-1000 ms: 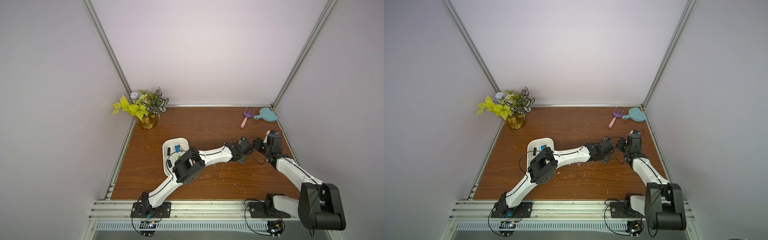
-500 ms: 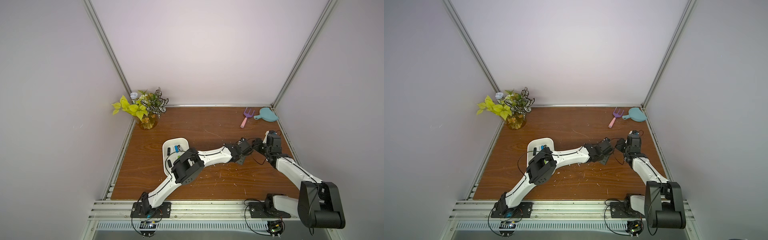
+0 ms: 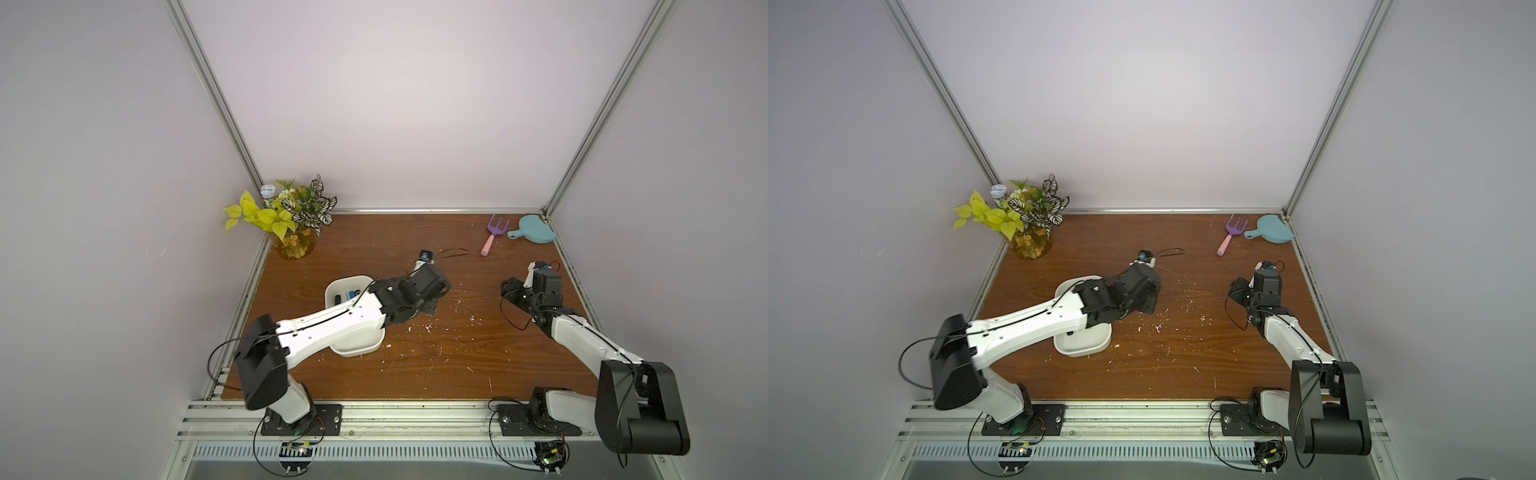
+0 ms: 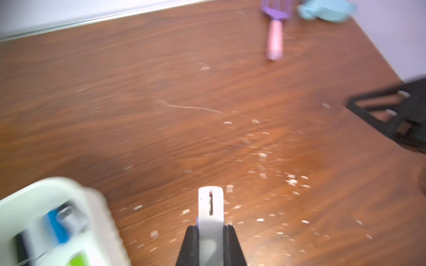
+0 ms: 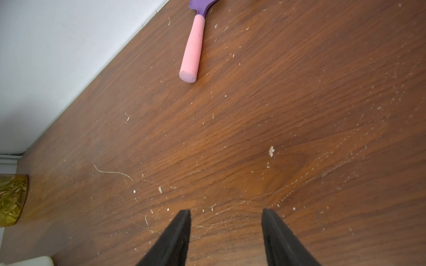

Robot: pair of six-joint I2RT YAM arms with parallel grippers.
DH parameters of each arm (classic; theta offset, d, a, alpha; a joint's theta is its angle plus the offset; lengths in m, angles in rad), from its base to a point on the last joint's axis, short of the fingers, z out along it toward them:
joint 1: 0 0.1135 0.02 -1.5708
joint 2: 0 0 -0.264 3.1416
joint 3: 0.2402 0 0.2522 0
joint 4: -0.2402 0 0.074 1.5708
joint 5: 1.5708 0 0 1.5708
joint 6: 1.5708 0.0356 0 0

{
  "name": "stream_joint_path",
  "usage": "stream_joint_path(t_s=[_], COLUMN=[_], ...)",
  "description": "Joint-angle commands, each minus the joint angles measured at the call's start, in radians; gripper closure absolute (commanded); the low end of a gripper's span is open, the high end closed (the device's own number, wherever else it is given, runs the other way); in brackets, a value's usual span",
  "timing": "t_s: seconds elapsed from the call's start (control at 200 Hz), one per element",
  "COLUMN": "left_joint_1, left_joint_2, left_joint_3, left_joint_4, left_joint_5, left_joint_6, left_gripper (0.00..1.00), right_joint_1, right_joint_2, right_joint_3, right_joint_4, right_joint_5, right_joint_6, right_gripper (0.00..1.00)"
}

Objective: Put the usb flash drive into the storage box
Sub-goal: Pick up the USB flash from the center of the board, then place the USB flash in the storage box.

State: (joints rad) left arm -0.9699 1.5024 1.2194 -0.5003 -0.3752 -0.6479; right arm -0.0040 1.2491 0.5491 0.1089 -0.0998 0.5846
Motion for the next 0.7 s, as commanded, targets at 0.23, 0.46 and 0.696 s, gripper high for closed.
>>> stream_joint_path(t_s=[0.23,0.46,0.696], left_joint_1=[0.153,0.193,0.239], left_joint_2=[-0.174,-0.069,-0.018], left_joint_3=[-0.368,-0.416,-0.455], left_joint_4=[-0.032,0.067,0.167], left_joint_5=[-0.103,-0.049,0.022], left_joint_6=[-0.249,-0.262,-0.243], left_gripper=[1.0,1.0,1.0], right_joint_1=[-0.005,-0.005,-0.003], right_joint_2=[0.03,0.044,0.05], right_joint_3=[-0.002,-0.004,-0.005], right_joint_4=[0.042,0.048,0.052], right_joint_5=[-0.064,-0.076,-0.079], right_joint_6=[0.009,0.009,0.01], right_gripper=[0.45,0.45,0.44])
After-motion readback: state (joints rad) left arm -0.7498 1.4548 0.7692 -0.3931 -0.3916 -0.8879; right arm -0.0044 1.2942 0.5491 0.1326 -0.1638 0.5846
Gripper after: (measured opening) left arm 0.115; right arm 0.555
